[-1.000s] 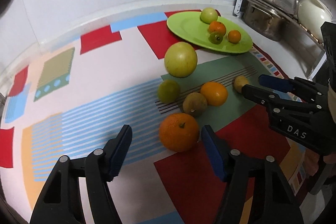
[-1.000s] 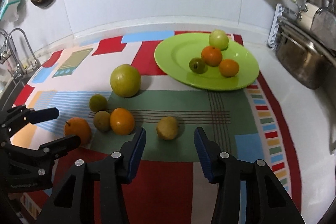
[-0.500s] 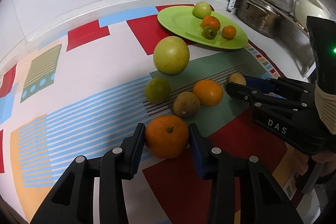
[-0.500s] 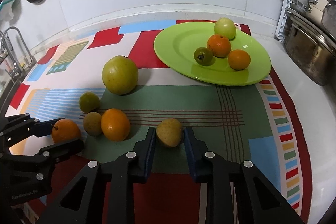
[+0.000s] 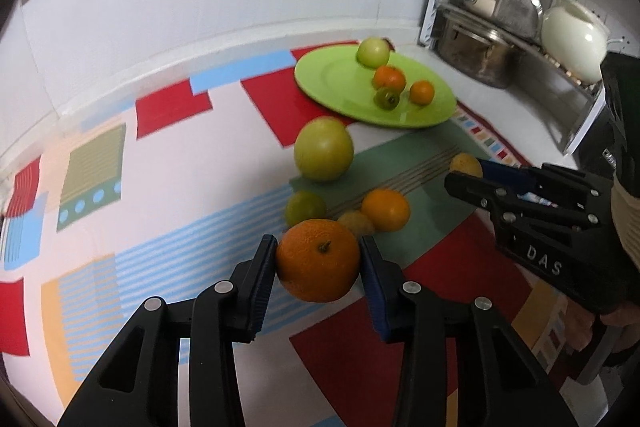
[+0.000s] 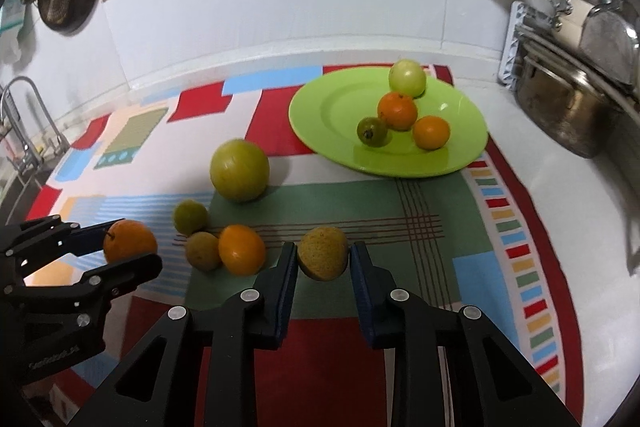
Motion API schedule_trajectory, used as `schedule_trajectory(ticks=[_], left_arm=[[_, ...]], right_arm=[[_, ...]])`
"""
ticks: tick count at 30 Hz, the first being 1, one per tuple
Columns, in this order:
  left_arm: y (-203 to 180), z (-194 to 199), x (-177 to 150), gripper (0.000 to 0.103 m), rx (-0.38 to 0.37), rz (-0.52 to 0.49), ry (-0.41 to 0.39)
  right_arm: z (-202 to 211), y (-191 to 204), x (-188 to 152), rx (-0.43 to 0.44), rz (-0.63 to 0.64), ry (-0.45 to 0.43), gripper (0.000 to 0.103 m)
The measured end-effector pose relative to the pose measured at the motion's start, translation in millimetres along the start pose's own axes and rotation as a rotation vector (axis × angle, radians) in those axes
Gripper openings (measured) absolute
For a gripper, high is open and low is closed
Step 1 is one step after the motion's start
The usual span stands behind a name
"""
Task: Organize fruits
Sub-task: 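Carry the brown-yellow fruit and mandarin over the green plate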
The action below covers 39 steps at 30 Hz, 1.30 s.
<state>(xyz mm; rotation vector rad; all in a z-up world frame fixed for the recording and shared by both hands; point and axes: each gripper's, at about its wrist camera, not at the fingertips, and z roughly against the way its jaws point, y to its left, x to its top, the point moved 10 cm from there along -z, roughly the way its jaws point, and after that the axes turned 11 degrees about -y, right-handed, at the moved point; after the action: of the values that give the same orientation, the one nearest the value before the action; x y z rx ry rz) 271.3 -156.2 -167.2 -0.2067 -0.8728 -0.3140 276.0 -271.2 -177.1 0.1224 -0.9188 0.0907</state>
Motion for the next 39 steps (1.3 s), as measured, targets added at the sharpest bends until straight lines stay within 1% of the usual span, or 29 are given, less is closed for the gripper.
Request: schedule_trajectory(ticks=[5, 11, 20, 25, 30, 35, 39], left_arm=[[-6.9, 7.8, 24.0, 0.041, -0.027, -0.028, -0.053], [-16.8, 13.3, 55.7, 0.041, -0.051, -0.071, -0.115], [-23.9, 6.5, 103.7, 0.041, -0.067, -0.121, -0.183], [-27.6, -9.0, 130.0, 0.041, -0.072, -0.139, -0.201], [-31.2, -30.3, 148.9, 0.041, -0.071, -0.163, -0.206], [-32.4, -57.5, 159.3, 0.041, -0.074, -0.178, -0.189], [-32.3, -81.7, 163.3, 0.041, -0.082, -0.190, -0.161]], right_arm=[[18.2, -1.4, 15.1, -0.028, -0.013, -0.045, 0.028], [37.8, -8.8, 42.1, -0.071, -0.021, -0.114, 0.028], [42.6, -26.4, 81.4, -0.109, -0.034, -0.191, 0.028], [33.0, -39.2, 101.9, -0.116, -0.041, -0.215, 0.028], [17.7, -52.2, 119.6, -0.125, -0.041, -0.228, 0.028], [-3.7, -65.7, 128.9, -0.136, -0.045, -0.224, 0.028], [-23.7, -78.2, 132.3, -0.146, -0.052, -0.207, 0.028]])
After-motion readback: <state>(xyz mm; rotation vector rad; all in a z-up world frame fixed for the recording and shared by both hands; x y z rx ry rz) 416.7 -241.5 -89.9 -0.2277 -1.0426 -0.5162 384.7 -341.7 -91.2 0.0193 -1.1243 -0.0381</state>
